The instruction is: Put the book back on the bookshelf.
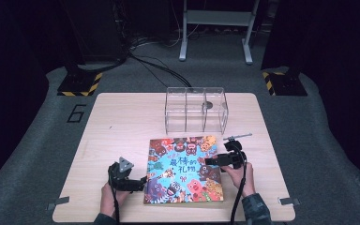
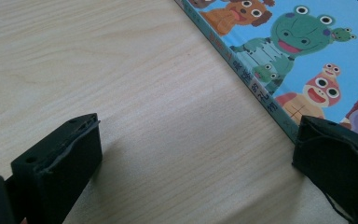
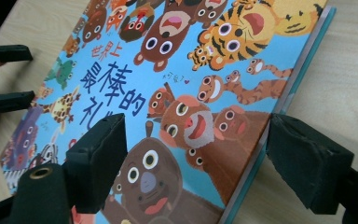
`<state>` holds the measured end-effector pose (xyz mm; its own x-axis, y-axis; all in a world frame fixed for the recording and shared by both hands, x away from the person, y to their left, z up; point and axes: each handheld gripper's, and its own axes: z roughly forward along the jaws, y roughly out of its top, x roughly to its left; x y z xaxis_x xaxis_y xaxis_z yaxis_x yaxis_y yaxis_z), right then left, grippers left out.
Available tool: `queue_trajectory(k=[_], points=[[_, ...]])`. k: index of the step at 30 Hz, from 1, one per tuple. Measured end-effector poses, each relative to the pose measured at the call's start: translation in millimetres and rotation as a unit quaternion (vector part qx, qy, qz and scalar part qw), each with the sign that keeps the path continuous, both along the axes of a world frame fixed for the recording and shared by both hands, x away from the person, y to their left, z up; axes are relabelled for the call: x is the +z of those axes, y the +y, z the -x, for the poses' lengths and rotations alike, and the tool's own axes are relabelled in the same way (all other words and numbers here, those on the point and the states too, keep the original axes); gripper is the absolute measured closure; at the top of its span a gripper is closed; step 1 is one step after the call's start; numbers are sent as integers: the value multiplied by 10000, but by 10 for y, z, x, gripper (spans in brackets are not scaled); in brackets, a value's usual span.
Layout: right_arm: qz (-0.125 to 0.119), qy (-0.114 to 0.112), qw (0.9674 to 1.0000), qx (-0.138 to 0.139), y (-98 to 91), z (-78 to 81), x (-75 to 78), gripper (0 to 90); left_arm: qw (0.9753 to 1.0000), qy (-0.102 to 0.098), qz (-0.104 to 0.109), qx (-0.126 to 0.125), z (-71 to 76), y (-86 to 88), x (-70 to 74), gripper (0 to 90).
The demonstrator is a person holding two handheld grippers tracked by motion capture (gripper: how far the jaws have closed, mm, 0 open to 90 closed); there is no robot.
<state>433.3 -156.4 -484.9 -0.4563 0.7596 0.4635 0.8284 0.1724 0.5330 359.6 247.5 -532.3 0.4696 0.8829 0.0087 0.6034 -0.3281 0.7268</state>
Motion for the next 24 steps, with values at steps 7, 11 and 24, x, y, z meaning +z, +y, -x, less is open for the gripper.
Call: queue_trajectory(k=[7, 11, 24], points=[[-813, 293, 9952, 455, 35, 18, -97, 340, 10000, -10, 14, 7, 1, -6, -1, 11], [-86, 61, 9987, 504, 300, 17, -50, 269, 10000, -8, 19, 1, 2, -6, -1, 11], [116, 164, 9983, 546, 275, -185, -103, 260, 10000, -13, 15, -61, -3, -5, -2, 11]])
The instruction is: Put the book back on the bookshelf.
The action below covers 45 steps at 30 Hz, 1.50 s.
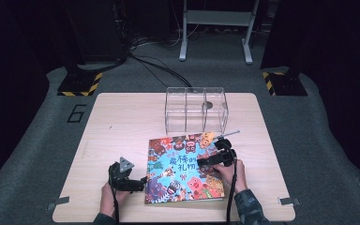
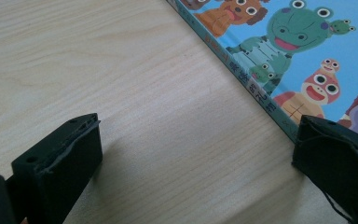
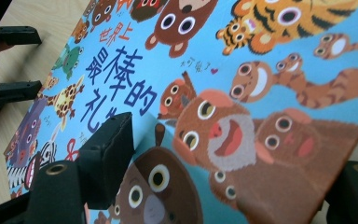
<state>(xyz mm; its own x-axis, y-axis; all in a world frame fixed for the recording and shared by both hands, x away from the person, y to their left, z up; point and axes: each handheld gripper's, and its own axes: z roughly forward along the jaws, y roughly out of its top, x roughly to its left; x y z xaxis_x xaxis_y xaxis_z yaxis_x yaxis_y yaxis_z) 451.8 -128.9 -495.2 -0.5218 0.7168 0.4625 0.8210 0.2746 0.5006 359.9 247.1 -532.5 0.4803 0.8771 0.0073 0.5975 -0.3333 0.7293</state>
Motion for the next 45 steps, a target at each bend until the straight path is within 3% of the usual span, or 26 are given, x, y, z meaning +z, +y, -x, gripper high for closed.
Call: queue_trajectory(k=[13, 21, 24, 28, 29, 32, 33, 34, 35, 38, 39, 40, 41, 45], points=[[-23, 72, 10000, 54, -39, 23, -30, 302, 10000, 16, -33, -57, -2, 13, 7, 11], [32, 9, 10000, 85, -37, 48, -33, 303, 9999, 6, 128, -17, -37, 1, 78, 1], [14, 47, 9999, 113, -25, 65, -32, 303, 9996, 37, 230, -169, -87, -74, 117, 0], [53, 35, 9999, 148, -4, 83, -29, 303, 9994, 49, 204, -275, -114, -203, 98, 0], [55, -1, 9998, 176, -1, 98, -34, 304, 9994, 2, 59, -345, -112, -203, 108, 0], [33, 35, 9998, 186, 2, 119, -32, 304, 9995, 5, 210, -245, -91, -221, 93, 0], [38, 32, 9999, 158, 9, 132, -33, 304, 9996, 27, 123, -263, -71, -220, 108, 2], [45, 28, 9998, 173, 9, 134, -32, 304, 9997, -86, 71, -228, -57, -234, 103, 3], [54, 22, 9998, 183, 8, 139, -33, 304, 9994, -91, -81, -335, -51, -220, 116, 5], [30, 75, 9999, 143, 8, 184, -29, 304, 9995, -68, 52, -314, -38, -213, 103, 7], [35, 34, 9999, 159, -1, 196, -33, 304, 9993, -85, 297, -196, -19, -195, 61, 6], [10, 89, 9999, 112, 1, 222, -28, 304, 9993, -85, 297, -196, -19, -195, 61, 6], [17, 22, 9999, 139, -7, 238, -37, 304, 9989, -103, 435, -152, 11, -172, 33, 6], [-10, 29, 9999, 155, -13, 295, -40, 305, 9989, -177, 424, -118, 53, -173, 26, 6]])
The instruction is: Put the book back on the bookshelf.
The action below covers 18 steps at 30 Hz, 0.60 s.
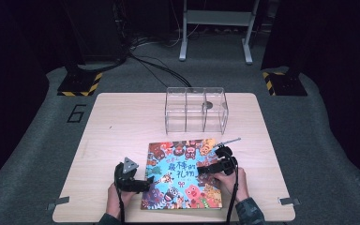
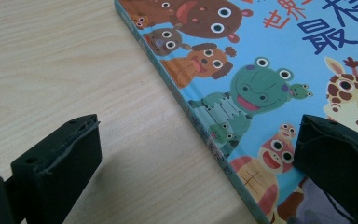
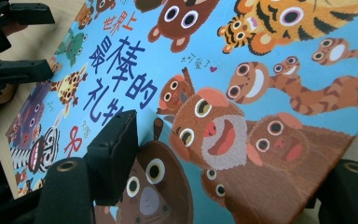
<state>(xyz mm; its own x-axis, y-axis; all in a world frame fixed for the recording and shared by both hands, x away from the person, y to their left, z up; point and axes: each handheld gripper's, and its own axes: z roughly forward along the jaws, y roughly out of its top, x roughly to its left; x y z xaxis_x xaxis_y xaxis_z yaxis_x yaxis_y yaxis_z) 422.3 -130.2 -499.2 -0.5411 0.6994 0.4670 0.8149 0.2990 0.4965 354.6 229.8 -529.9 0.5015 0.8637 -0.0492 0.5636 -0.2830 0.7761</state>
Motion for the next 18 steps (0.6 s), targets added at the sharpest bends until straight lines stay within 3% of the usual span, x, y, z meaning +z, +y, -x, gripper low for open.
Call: queue_trajectory(k=[8, 12, 18], points=[[-16, 95, 9999, 81, 0, -56, 4, 291, 9992, 297, 243, -99, -51, 39, -10, 6], [48, 68, 9998, 157, 8, -105, 10, 281, 9992, 308, 249, -108, -54, 40, -11, 6], [-85, 118, 9998, 99, 23, -194, -1, 257, 9991, 313, 253, -131, -58, 39, -12, 6]])
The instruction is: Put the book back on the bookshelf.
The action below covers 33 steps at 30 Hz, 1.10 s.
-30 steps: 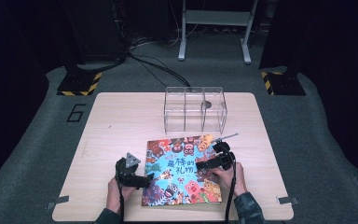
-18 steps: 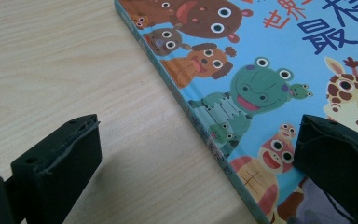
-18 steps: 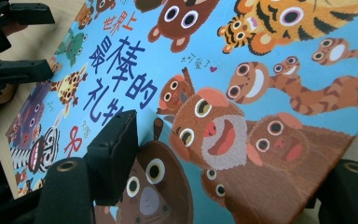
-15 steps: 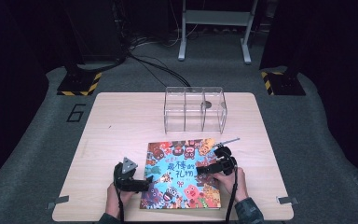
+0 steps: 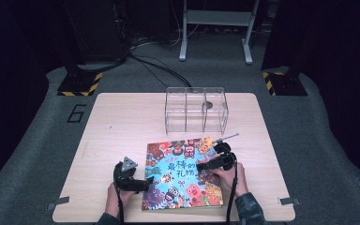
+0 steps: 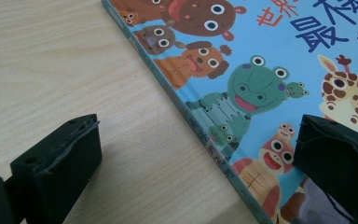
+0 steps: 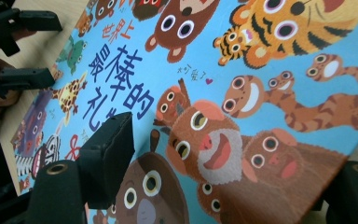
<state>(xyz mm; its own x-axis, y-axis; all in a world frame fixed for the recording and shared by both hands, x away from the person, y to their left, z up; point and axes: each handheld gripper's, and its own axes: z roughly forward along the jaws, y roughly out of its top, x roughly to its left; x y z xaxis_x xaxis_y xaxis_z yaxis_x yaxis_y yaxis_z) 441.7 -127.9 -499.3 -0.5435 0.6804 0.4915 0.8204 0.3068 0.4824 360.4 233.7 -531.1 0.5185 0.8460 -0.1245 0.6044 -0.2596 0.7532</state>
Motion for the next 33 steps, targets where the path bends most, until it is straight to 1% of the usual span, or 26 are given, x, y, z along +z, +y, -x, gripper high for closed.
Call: queue_trajectory(k=[1, 4, 5, 6, 9, 12, 14, 15, 18, 19, 21, 22, 23, 25, 26, 27, 28, 29, 31, 33], points=[[-48, 43, 10000, -14, -3, -39, 0, 254, 10000, -1, -1, -3, -1, 1, 0, 6], [-31, 95, 9999, -73, 1, -66, 10, 246, 10000, -1, 0, -5, -1, 1, -1, 6], [-45, 28, 10000, -54, -1, -93, 0, 243, 10000, -6, 17, 3, -2, -2, -2, 7], [-25, 66, 9999, -110, 10, -110, 11, 244, 10000, -6, 14, -2, -3, 0, -2, 6], [111, -128, 9998, -76, 33, -188, 8, 247, 10000, -4, 15, -12, -5, 2, -2, 7], [239, -123, 9996, -82, 65, -211, 27, 236, 10000, -5, 17, -16, -5, 3, -2, 7], [267, -156, 9995, -77, 73, -228, 25, 237, 10000, -4, 21, -17, -5, 3, -2, 7], [267, -156, 9995, -77, 73, -228, 25, 237, 10000, -25, -29, -57, -10, 11, 0, 7], [257, -195, 9995, -76, 69, -224, 20, 241, 10000, -19, -36, -75, -9, 14, 1, 7], [241, -159, 9995, -88, 67, -212, 24, 245, 10000, 7, -37, -83, -7, 16, 5, 7], [237, -146, 9995, -126, 68, -202, 23, 246, 10000, -18, -31, -72, -7, 13, 1, 6], [237, -146, 9995, -126, 68, -202, 23, 246, 9999, 35, -47, -121, -7, 21, 9, 6], [244, -206, 9995, -88, 58, -203, 18, 247, 9999, 17, -40, -121, -9, 21, 8, 7], [233, -230, 9994, -105, 58, -199, 14, 248, 9999, 35, -42, -121, -6, 21, 9, 6], [219, -174, 9995, -145, 59, -182, 18, 251, 10000, -19, -20, -78, -5, 13, 0, 6], [218, -212, 9995, -114, 48, -180, 15, 254, 10000, -26, -25, -84, -3, 13, -1, 6], [218, -212, 9995, -114, 48, -180, 15, 254, 10000, -26, -25, -84, -3, 13, -1, 7], [172, -160, 9996, -138, 31, -157, 16, 266, 9999, -10, -19, -100, -2, 13, 1, 6], [134, -197, 9996, -152, 19, -148, 6, 274, 9999, -8, -27, -155, -4, 16, 2, 6], [101, -145, 9997, -144, -8, -139, 8, 283, 9999, -6, -22, -152, -1, 14, 2, 6]])
